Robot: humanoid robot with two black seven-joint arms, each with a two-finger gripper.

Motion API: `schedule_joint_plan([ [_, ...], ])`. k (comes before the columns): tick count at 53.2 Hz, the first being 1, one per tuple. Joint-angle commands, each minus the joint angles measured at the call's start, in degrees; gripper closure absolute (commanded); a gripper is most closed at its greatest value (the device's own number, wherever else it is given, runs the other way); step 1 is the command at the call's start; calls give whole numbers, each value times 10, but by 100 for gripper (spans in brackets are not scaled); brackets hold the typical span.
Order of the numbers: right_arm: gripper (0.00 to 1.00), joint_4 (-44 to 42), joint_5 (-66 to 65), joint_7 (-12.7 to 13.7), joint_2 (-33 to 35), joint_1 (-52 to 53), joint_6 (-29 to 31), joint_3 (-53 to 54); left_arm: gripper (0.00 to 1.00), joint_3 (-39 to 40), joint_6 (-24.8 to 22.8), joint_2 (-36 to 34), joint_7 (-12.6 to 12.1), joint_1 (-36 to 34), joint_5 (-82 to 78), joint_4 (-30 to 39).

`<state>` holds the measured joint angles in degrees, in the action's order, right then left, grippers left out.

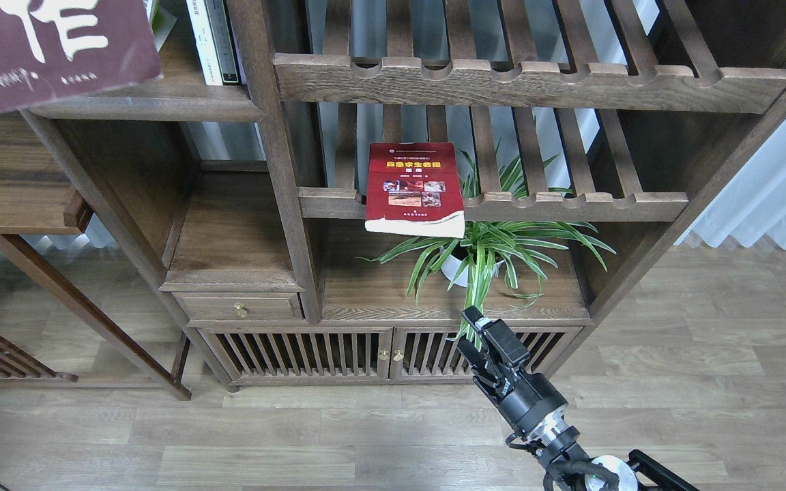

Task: Organize books on shelf
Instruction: 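Raise the book with the left gripper onto the top shelf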

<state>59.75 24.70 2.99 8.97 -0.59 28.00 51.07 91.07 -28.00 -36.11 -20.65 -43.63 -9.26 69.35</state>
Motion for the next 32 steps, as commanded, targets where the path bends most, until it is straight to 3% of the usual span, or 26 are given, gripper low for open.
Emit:
schedule_joint_plan([
  [1,1,0,0,1,-1,2,0,-1,96,-10,0,-1,2,-37,-37,-20],
  [11,1,0,0,0,-1,1,0,-1,96,-20,0,-1,3,-101,-86,-68],
  [22,2,0,1,0,-1,1,0,-1,96,-99,0,6,10,-185,-108,-122],
  [32,2,0,1,0,-1,1,0,-1,96,-113,0,36,62,-233,-170,-173],
])
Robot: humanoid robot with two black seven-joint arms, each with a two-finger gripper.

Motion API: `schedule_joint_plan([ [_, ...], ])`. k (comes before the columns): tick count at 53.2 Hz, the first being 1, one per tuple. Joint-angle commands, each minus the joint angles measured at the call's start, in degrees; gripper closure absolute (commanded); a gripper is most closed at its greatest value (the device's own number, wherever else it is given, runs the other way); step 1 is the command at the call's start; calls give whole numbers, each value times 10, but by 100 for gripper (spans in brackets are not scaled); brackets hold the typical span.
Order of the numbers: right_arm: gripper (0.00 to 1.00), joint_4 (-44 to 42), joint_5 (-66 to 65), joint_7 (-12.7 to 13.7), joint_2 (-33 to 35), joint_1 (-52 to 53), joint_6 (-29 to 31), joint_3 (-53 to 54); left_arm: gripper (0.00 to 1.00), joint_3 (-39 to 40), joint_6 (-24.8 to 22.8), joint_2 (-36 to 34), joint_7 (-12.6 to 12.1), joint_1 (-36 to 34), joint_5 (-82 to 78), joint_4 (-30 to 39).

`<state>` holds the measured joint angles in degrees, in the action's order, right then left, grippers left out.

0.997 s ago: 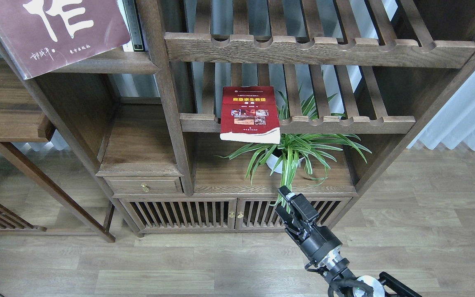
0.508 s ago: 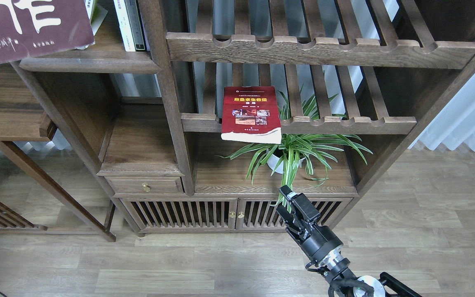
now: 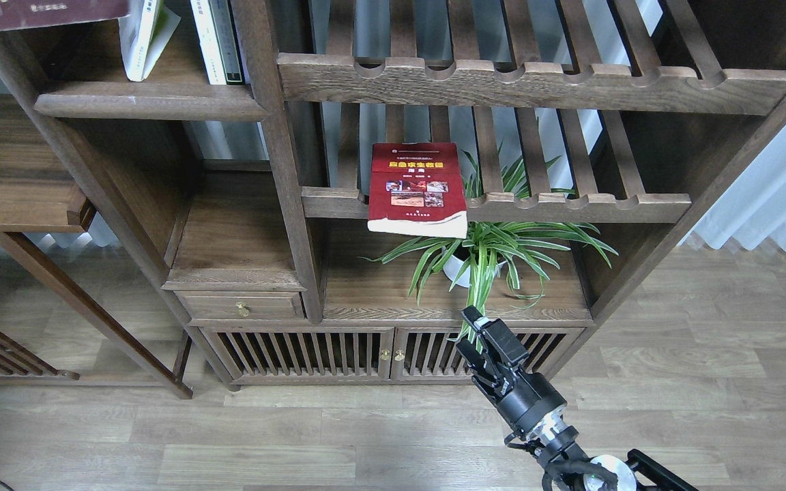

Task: Organize books on shelf
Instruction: 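Raise the book with the left gripper onto the top shelf, then push the book upright among the top-shelf books with the left gripper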

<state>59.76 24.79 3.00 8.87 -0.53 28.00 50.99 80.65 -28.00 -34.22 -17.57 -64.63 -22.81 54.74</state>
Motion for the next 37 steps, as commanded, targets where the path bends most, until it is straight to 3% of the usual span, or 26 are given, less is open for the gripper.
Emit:
schedule_joint_plan([
  [1,2,0,0,0,-1,0,0,0,96,-11,0,22,42,-29,-39,-34],
  [7,2,1,1,0,-3,0,0,-1,96,-39,0,44,105,-52,-47,-61],
  [16,2,2,1,0,-7,0,0,-3,96,-85,0,66,162,-64,-47,-72],
  [17,2,3,0,0,-8,0,0,-4,96,-100,0,77,188,-68,-47,-84],
  [20,2,3,1,0,-8,0,0,-4,96,-110,0,89,206,-73,-47,-95],
  [37,2,4,1,0,-8,0,0,-3,96,-119,9,101,250,-78,-47,-140],
])
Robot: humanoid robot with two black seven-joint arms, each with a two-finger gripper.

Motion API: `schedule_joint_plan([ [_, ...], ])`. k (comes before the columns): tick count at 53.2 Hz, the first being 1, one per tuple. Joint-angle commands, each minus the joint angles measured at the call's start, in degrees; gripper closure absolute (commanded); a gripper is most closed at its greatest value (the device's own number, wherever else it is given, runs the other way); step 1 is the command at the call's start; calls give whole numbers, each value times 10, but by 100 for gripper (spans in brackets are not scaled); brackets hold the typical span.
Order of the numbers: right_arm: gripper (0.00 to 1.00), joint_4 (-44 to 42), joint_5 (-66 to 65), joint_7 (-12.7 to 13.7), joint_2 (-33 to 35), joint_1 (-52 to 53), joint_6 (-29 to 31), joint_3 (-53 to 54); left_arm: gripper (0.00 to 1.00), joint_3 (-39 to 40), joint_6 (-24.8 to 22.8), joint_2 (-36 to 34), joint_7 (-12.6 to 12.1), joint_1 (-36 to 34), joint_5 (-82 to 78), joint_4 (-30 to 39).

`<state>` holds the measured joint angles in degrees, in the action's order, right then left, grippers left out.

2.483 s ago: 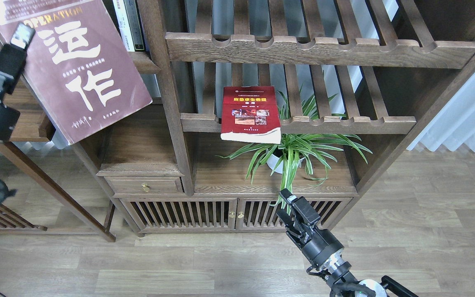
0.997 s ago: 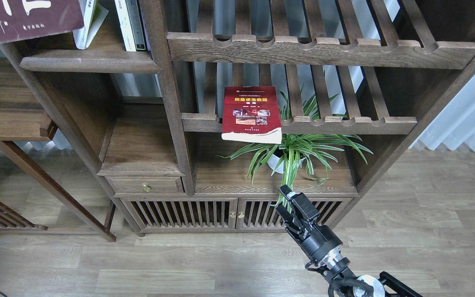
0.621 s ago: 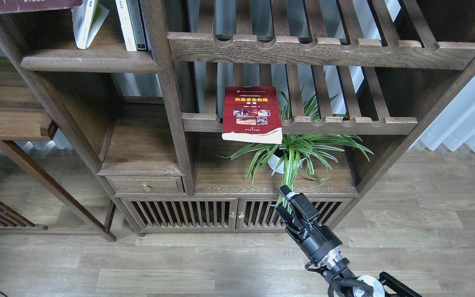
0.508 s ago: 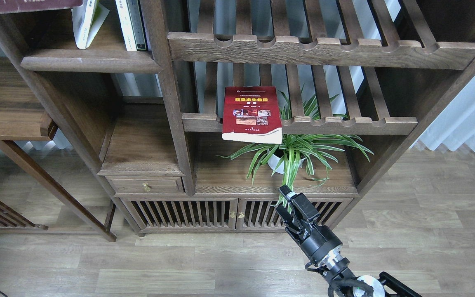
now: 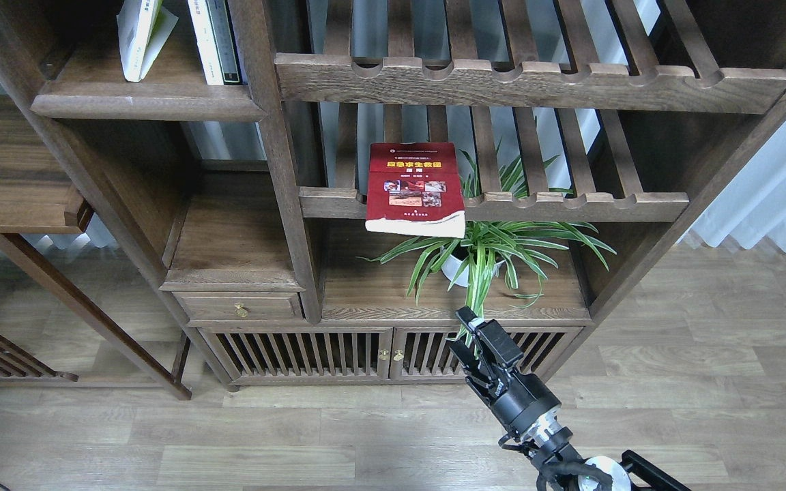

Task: Organize books on shelf
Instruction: 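Push the book upright among the top-shelf books with the left gripper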

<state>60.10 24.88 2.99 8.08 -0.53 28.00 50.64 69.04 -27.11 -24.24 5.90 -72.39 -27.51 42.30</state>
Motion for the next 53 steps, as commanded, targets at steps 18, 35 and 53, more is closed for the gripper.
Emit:
schedule_joint_plan([
  [18,1,0,0,0,-8,4,0,4,96,-25,3,23,83,-18,0,-78],
  [35,1,4,0,0,-11,5,0,5,95,-59,22,60,117,-35,0,-132],
  [53,2,5,3,-3,-12,6,0,6,95,-66,22,92,124,-49,0,-187],
])
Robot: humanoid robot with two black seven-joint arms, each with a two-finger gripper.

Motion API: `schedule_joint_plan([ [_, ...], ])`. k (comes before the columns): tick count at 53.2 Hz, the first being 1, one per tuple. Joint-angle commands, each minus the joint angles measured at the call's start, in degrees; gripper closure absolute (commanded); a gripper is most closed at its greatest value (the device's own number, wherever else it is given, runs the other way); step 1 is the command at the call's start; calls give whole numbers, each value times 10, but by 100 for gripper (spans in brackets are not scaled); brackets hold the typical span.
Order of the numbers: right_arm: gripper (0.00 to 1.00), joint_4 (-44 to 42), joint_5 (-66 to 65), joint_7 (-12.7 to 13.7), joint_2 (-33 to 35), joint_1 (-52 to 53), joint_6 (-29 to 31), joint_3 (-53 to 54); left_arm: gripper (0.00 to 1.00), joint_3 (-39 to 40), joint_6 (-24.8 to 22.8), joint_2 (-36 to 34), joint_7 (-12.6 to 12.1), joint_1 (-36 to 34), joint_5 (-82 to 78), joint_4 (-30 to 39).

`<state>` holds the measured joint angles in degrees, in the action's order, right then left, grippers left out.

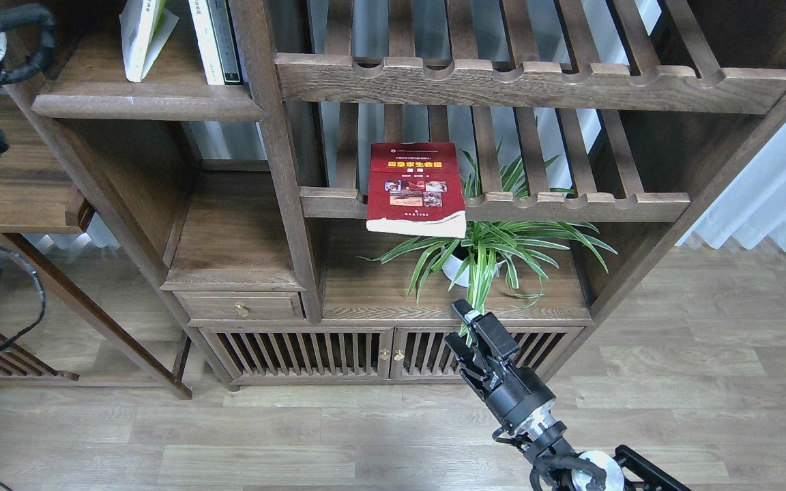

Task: Organize books on shelf
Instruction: 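Push the book upright among the top-shelf books with the left gripper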

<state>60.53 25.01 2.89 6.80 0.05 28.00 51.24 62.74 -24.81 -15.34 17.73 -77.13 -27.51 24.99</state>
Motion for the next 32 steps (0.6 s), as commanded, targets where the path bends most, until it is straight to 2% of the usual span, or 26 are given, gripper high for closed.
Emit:
schedule_joint_plan([
  [1,2,0,1,-3,1,0,0,0,95,-5,-2,3,7,0,1,-15],
  [14,1,1,1,-3,1,0,0,3,91,-15,-7,4,16,8,7,-15],
  [16,2,1,1,-3,1,0,0,4,86,-18,-8,4,20,8,7,-14],
  [21,2,1,1,-3,1,0,0,4,65,-22,-8,14,27,8,7,-13],
  [26,1,1,1,-3,1,0,0,4,59,-22,-9,22,33,10,8,-9],
  [32,2,1,1,-3,1,0,0,4,47,-23,-9,22,35,14,9,-5],
])
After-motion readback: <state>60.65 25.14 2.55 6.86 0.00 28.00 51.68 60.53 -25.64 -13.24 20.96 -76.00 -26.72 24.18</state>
